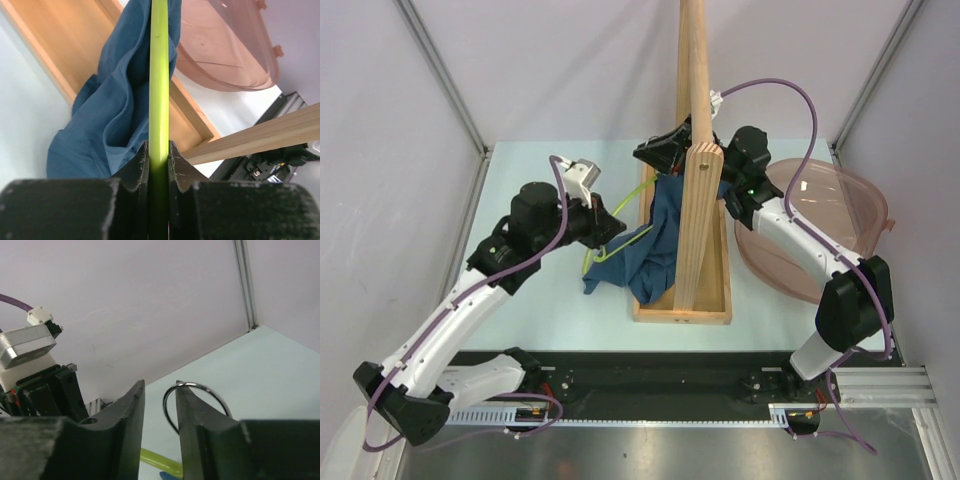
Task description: Remove the t-shirt from the hanger
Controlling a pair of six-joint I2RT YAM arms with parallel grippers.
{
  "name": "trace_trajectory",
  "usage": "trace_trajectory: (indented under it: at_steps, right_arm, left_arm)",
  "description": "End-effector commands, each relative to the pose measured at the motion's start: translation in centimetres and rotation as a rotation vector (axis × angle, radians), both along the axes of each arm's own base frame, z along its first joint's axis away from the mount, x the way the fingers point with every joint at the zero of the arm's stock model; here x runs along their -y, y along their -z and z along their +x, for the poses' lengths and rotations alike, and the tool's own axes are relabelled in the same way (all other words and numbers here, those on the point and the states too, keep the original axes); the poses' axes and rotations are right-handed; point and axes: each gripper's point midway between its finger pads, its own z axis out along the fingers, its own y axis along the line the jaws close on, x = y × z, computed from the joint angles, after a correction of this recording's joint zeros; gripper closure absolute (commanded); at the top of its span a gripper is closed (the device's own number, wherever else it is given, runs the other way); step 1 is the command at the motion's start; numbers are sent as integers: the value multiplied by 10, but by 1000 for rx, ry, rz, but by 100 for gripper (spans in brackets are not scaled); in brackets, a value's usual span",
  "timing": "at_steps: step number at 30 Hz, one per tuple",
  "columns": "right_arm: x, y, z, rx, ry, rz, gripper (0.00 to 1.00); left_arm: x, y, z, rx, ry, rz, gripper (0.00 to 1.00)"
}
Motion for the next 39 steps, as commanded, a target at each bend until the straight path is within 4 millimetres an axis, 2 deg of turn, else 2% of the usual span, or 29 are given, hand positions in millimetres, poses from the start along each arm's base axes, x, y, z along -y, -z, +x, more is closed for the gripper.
trace_trajectory:
  at_steps: [1,2,4,6,10,12,17,20,21,24,30,32,33,35,39]
  right_arm:
    - [8,-52,-12,129,24,72,57]
    - [9,-51,-10,136,35,65,47]
    - [10,-46,-6,124,58,51,35]
    - [14,-43,1,121,91,36,30]
    - [25,-34,12,99,128,28,24]
    - [37,-31,23,87,154,32,23]
    - [73,-8,52,27,205,20,21]
    - [82,10,61,-5,186,15,16]
    - [89,14,66,-11,190,13,11]
    - [91,31,70,-39,160,-3,5]
    - [82,57,77,-72,155,-63,5]
    - [78,69,82,-90,185,-108,9]
    - [79,66,85,-88,206,-120,12]
    - [75,79,88,-90,248,-193,17]
    - [69,84,90,-39,332,-292,28]
  left_arm:
    - [-21,-22,2,61,-112,-22,100]
    - [-27,-26,5,74,-150,-22,100]
    - [-36,-36,3,101,-188,-34,100]
    - [-50,-46,3,135,-252,-43,100]
    - [-62,-60,-4,182,-286,-60,100]
    - [-71,-66,-5,205,-320,-56,100]
    - [-69,-73,-10,216,-296,-65,100]
    - [-64,-78,-11,231,-271,-92,99]
    - [-62,-79,-11,234,-260,-98,100]
    - [-54,-91,-9,258,-233,-128,100]
    - [-42,-108,-3,276,-198,-159,100]
    - [-40,-112,-3,284,-190,-173,100]
    - [-40,-116,-2,290,-190,-178,100]
    - [-40,-118,-2,296,-190,-171,100]
    - [-38,-126,3,312,-182,-155,100]
